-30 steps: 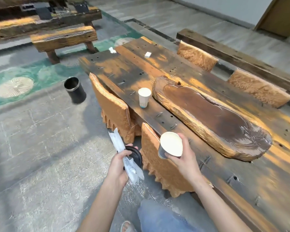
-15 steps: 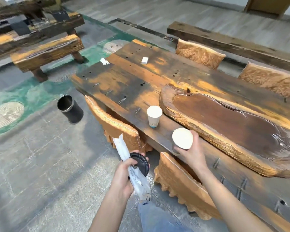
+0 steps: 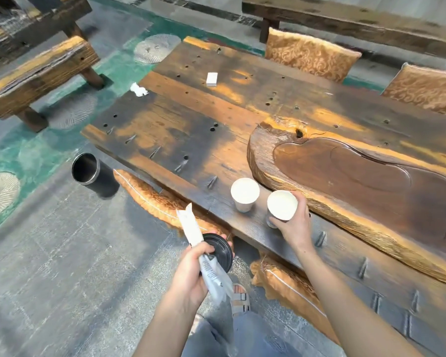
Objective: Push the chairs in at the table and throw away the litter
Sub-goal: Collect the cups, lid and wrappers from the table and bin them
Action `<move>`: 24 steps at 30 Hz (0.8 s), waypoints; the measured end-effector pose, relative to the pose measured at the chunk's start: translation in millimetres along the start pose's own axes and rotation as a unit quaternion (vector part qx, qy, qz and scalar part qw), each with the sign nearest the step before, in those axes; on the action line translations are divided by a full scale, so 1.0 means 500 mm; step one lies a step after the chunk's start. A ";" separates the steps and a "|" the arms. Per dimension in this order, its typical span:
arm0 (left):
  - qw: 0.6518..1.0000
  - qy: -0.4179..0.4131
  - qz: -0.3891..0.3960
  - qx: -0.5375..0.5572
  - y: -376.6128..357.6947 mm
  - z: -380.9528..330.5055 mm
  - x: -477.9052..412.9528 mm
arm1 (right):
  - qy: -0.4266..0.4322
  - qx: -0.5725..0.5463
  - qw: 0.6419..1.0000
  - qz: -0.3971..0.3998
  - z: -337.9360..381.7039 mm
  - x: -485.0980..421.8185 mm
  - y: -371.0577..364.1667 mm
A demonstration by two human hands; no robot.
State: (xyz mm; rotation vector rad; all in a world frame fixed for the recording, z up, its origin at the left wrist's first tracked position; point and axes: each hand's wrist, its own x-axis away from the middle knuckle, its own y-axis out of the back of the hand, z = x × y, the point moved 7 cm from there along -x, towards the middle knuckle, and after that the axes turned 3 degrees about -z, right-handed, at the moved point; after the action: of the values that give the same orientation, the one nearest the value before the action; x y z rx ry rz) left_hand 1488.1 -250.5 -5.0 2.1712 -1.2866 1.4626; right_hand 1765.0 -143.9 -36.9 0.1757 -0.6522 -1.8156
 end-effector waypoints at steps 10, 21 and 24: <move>0.996 0.044 0.063 0.041 -0.072 -0.046 -0.052 | 0.139 -0.055 0.983 -0.106 0.217 0.016 0.078; 0.992 0.080 0.096 -0.021 -0.110 -0.160 -0.127 | 0.071 0.108 0.991 0.022 0.209 -0.037 -0.153; 0.988 0.098 0.107 -0.049 -0.114 -0.177 -0.158 | 0.038 0.136 0.990 0.018 0.183 -0.046 -0.173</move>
State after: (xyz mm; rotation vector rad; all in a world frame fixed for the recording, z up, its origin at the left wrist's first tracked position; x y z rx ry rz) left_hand 1465.8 -121.1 -13.1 1.8210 -1.5225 1.6077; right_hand 1661.5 -73.7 -9.5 0.4113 -0.8414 -1.6722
